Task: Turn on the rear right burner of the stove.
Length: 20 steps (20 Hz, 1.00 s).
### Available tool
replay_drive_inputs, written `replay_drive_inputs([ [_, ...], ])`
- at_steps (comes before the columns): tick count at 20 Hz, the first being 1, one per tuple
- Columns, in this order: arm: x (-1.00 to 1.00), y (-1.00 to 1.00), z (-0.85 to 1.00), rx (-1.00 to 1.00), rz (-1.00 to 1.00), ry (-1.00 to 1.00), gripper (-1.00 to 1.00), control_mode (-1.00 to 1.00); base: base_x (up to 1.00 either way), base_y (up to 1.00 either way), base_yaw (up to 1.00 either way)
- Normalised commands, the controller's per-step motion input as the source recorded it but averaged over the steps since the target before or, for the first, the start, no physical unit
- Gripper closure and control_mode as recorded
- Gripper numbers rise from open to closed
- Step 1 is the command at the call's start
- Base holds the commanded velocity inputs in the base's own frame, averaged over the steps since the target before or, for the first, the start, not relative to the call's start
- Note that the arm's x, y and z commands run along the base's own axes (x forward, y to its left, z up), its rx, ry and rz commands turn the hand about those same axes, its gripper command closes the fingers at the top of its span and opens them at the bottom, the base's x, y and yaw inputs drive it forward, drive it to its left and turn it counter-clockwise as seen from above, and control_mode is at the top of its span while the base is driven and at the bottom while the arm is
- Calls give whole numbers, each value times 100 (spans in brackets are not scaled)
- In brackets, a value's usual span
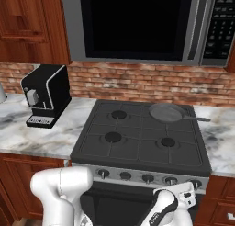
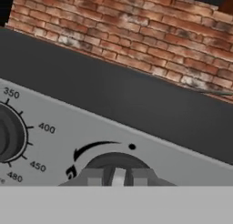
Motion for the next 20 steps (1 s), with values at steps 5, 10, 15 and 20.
replay_drive_inputs([
  [5, 0, 0, -40, -40, 9, -2, 100, -100, 0, 0, 0],
  [10, 0, 1, -36, -45, 1, -7, 100, -100, 0, 0, 0],
  [15, 0, 0, -31, -43, 0, -3, 100, -100, 0, 0, 0],
  [20, 0, -1, -26, -37, 0, -1, 100, -100, 0, 0, 0],
])
